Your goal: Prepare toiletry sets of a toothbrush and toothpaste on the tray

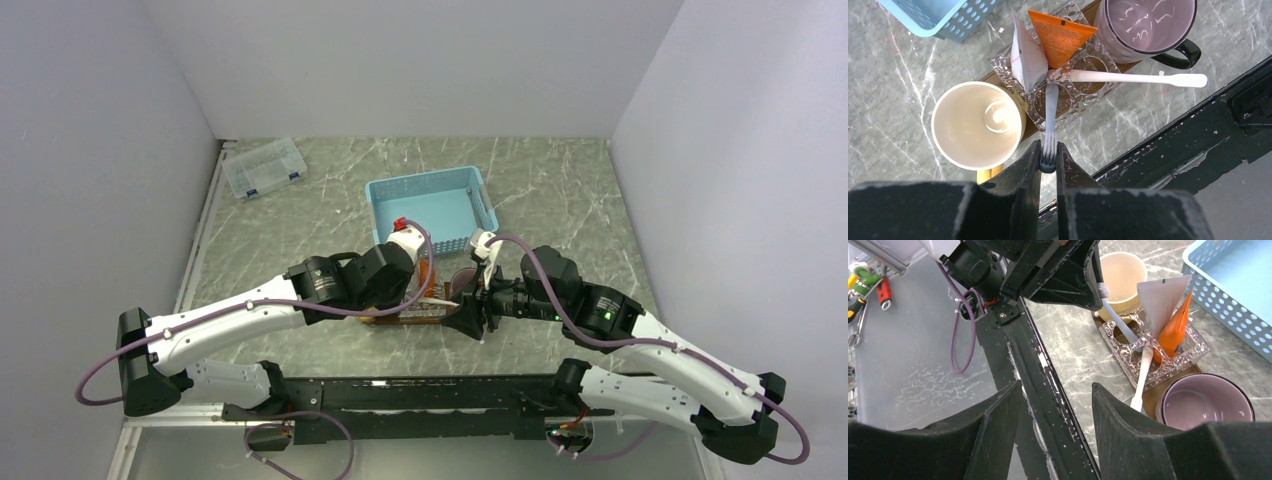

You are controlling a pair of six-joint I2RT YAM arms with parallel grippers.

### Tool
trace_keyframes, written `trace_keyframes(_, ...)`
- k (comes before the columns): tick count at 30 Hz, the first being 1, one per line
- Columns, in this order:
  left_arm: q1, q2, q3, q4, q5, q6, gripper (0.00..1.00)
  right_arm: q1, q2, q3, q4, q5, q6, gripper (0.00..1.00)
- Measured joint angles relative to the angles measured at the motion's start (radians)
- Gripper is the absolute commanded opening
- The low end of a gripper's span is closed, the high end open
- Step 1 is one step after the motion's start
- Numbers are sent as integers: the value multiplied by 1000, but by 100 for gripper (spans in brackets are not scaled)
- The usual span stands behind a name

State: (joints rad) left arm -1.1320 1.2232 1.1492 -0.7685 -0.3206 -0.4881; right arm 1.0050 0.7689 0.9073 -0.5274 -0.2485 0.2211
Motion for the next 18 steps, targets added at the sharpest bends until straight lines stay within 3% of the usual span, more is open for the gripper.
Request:
trace_keyframes(6,-2,0,0,-9,-4,0,25,0,4,-2,6,0,0,56)
trace_keyframes(18,-4,-2,0,-18,-11,0,27,0,14,-5,6,0,0,56)
